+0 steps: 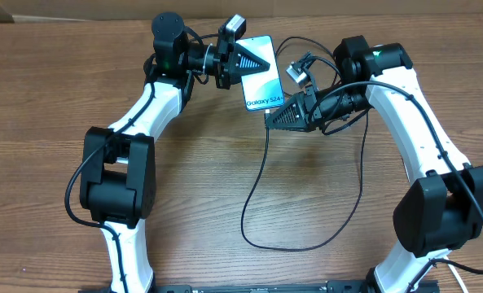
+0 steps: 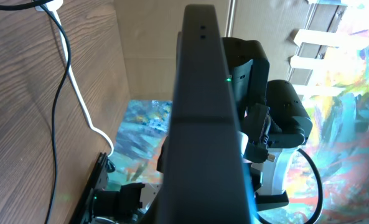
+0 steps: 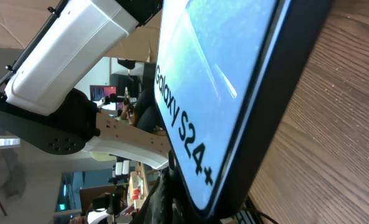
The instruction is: Plug charger to phone and switch on socket
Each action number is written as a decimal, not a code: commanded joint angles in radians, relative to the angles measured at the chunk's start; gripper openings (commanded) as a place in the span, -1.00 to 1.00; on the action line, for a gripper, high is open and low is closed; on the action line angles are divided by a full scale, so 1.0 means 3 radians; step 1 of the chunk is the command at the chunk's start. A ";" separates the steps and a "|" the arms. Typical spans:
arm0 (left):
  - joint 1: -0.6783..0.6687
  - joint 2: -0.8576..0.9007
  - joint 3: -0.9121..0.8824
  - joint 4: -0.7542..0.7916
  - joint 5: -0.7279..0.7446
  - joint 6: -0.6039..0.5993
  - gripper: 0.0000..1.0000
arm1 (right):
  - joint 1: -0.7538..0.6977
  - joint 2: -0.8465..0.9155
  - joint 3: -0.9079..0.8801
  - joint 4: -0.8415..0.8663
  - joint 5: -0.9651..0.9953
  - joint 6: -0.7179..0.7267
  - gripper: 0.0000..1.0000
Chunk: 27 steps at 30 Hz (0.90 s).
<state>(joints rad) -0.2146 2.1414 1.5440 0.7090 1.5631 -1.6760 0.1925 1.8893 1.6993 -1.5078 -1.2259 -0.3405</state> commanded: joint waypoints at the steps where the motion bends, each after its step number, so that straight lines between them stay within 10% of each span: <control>1: -0.0013 -0.0025 0.0097 0.0017 0.0057 -0.0060 -0.92 | 0.0009 -0.0083 0.0081 0.0024 -0.0060 -0.0022 -0.93; 27: -0.0060 -0.0025 0.0097 0.0023 0.0058 -0.0095 -0.92 | -0.0114 -0.0083 0.0081 0.0061 -0.0109 -0.0011 -0.93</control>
<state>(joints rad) -0.2230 2.1414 1.5440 0.7094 1.5597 -1.6993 0.1822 1.8893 1.6993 -1.4956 -1.2335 -0.3408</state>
